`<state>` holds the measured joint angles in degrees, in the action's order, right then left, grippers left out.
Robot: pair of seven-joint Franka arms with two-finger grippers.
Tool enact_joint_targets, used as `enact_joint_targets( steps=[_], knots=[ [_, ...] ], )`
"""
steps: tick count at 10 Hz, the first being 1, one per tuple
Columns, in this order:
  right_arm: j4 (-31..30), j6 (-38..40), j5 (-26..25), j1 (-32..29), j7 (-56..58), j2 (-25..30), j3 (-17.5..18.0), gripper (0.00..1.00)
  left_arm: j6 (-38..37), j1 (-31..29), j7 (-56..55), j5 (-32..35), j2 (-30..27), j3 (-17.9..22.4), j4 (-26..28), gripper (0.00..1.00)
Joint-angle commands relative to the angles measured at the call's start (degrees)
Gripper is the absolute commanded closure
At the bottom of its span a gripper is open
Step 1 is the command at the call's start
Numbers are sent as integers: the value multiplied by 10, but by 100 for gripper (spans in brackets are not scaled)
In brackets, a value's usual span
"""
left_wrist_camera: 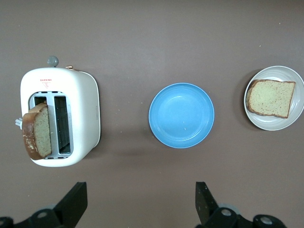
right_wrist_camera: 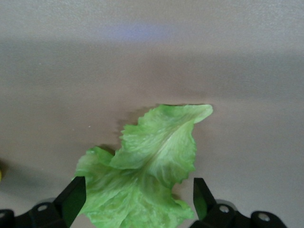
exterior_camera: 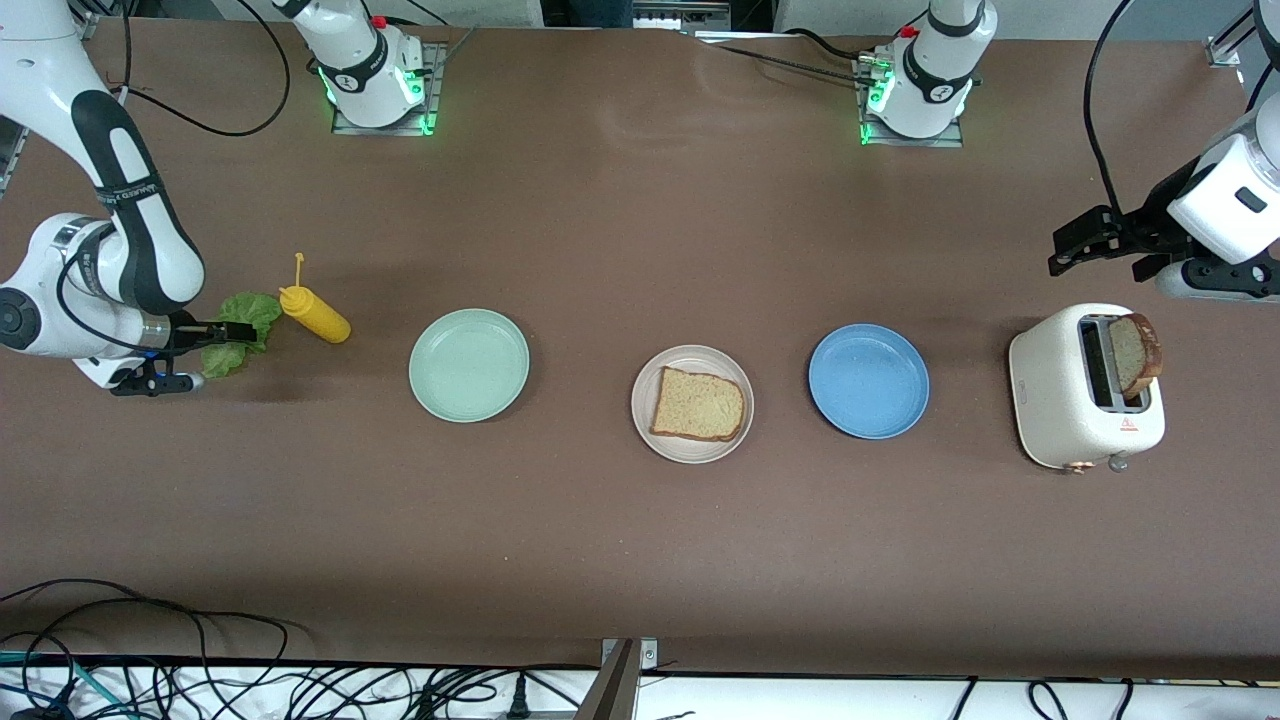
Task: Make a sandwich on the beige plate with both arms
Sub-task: 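Reach the right gripper to the lettuce leaf and grasp it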
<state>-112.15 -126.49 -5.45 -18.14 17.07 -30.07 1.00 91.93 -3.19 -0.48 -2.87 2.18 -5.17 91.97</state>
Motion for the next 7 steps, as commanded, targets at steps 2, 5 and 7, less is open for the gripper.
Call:
enact_joint_targets(
  steps=[2,5,7],
  knots=[
    [3,-4,-13,-8,10,-1,4,100,-8,3,-1,-5,0,3,-6,0],
    [6,-3,-14,-8,12,0,4,100,-9,3,-1,-5,0,3,-6,0],
    [18,4,-14,-8,19,14,5,100,-9,3,-1,-5,0,3,-6,0]
  ],
)
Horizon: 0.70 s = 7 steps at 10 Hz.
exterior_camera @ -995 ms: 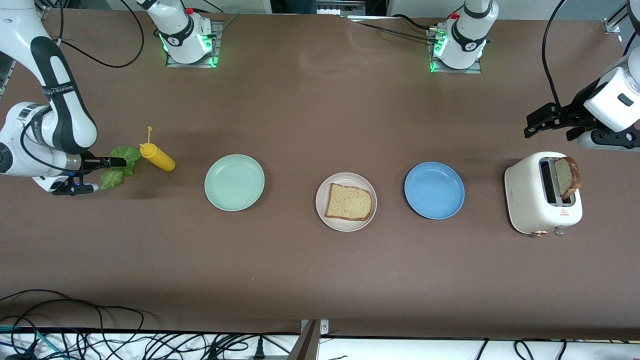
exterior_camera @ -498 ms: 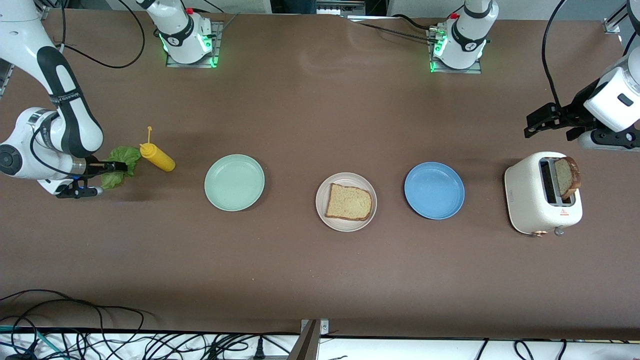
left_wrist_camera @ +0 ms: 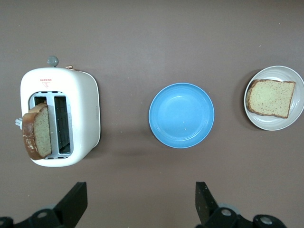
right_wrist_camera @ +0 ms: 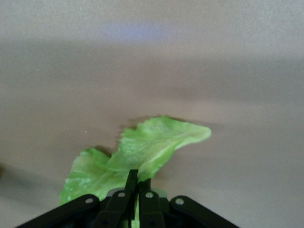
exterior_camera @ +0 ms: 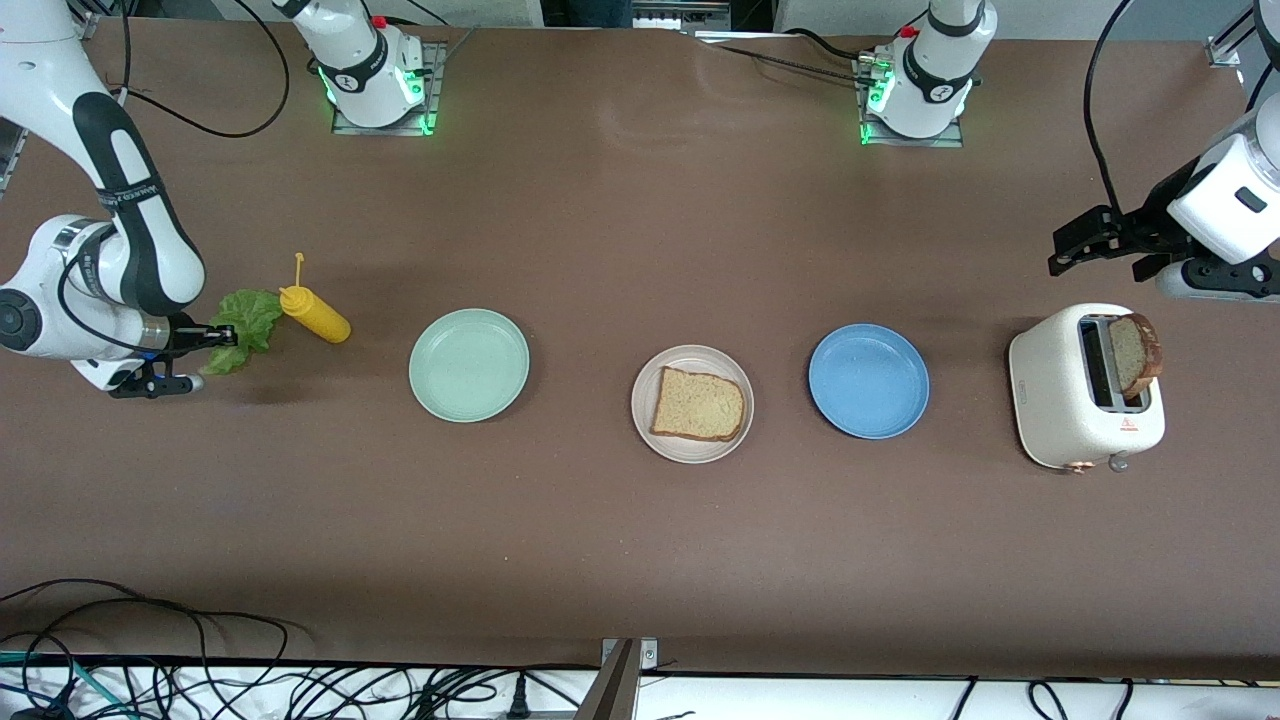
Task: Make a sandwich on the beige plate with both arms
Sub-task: 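Lift the lettuce leaf and carry it toward the beige plate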
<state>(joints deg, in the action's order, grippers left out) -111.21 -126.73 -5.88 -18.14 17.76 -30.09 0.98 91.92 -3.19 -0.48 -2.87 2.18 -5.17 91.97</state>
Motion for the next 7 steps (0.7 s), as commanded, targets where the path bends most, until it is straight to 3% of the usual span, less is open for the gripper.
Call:
enact_joint_targets(
  steps=[1,3,5,7],
  knots=[
    [19,25,-10,-6,21,33,8,100,-8,3,-1,-5,0,3,-6,0],
    [89,135,-8,6,21,50,13,100,-9,3,-1,-5,0,3,-6,0],
    [203,286,0,42,11,50,12,100,-9,3,-1,-6,0,3,-6,0],
    [300,380,3,72,13,50,13,100,-9,3,-1,-6,0,3,-6,0]
  ],
)
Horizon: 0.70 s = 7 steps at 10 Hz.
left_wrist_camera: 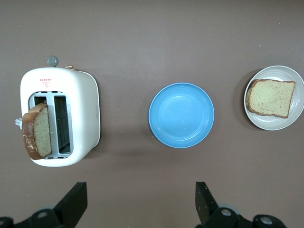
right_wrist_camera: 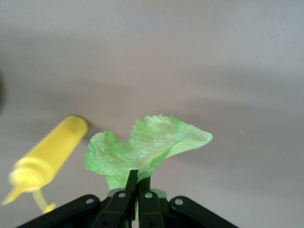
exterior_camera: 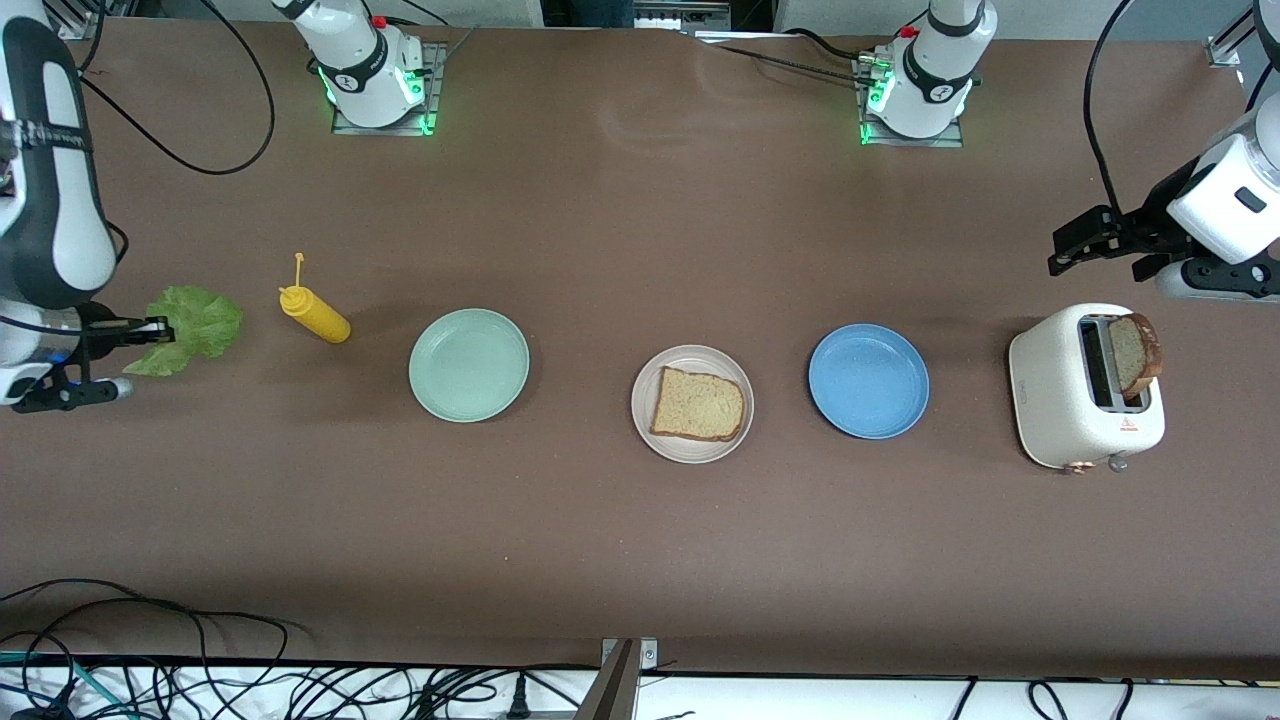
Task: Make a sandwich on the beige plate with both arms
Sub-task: 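Lift the lettuce leaf and carry it toward the beige plate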
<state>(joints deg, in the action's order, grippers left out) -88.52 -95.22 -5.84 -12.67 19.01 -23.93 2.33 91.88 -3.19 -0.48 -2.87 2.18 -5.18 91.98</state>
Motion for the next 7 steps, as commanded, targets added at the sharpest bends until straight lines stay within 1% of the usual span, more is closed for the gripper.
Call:
enact_joint_targets(
  steps=[1,2,3,4,5,6,7],
  knots=[
    [114,120,17,45,-21,-12,0,100,-8,3,-1,-6,0,3,-6,0],
    [142,157,48,66,-85,-12,0,100,-8,3,-1,-6,0,3,-6,0],
    [163,183,89,83,-152,-12,0,100,-8,3,0,-6,0,3,-6,0],
    [167,191,149,98,-234,-12,0,100,-8,3,0,-6,0,3,-6,0],
    [168,190,205,113,-328,-12,0,100,-8,3,0,-6,0,3,-6,0],
    [168,184,237,146,-405,-13,0,100,-8,3,-1,-6,0,3,-6,0],
    [167,152,246,189,-483,-17,-1,100,-8,3,-1,-6,0,3,-6,0]
  ],
)
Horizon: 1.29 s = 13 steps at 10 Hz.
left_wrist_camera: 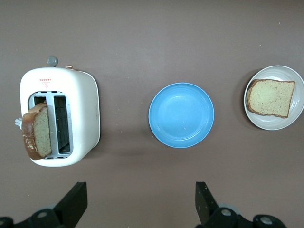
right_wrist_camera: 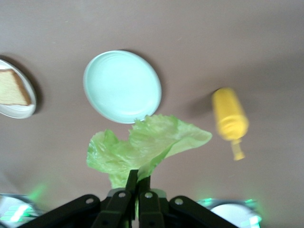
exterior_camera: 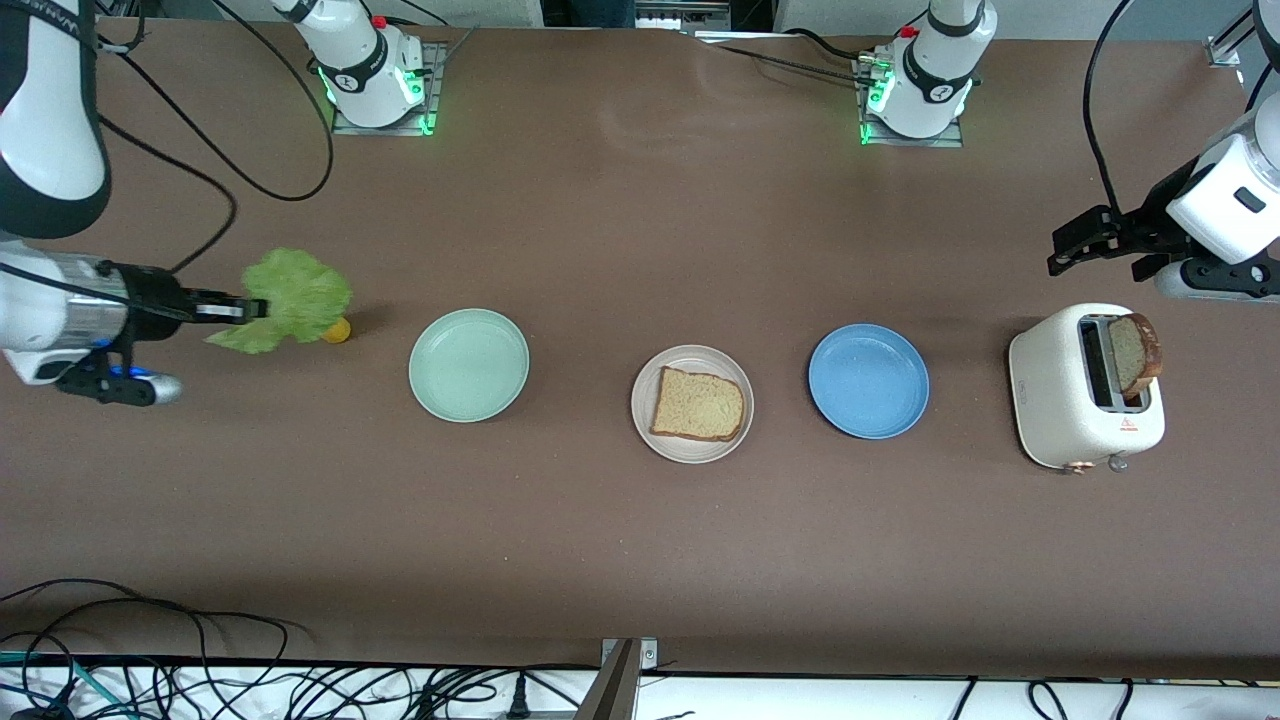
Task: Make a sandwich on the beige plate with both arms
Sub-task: 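Lift the lettuce leaf and carry it toward the beige plate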
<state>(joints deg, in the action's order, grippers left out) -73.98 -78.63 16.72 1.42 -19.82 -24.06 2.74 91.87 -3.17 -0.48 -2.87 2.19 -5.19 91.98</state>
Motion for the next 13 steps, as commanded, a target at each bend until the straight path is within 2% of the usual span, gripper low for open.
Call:
enact_joint_targets(
  steps=[1,4,6,8,10,13],
  knots=[
    [19,-60,39,85,-152,-25,-5,100,-8,3,-1,-6,0,4,-6,0],
    [19,-216,89,179,-304,-80,-5,100,-8,3,0,-7,0,4,-6,0],
    [20,-309,140,225,-359,-125,-5,100,-8,3,-1,-7,0,4,-6,0],
    [19,-422,186,267,-379,-164,-5,100,-8,3,0,-7,0,4,-6,0],
    [19,-528,210,295,-395,-208,-5,100,-8,3,-1,-6,0,4,-6,0],
    [20,-611,244,324,-394,-251,-5,100,-8,3,-1,-6,0,4,-6,0]
  ],
)
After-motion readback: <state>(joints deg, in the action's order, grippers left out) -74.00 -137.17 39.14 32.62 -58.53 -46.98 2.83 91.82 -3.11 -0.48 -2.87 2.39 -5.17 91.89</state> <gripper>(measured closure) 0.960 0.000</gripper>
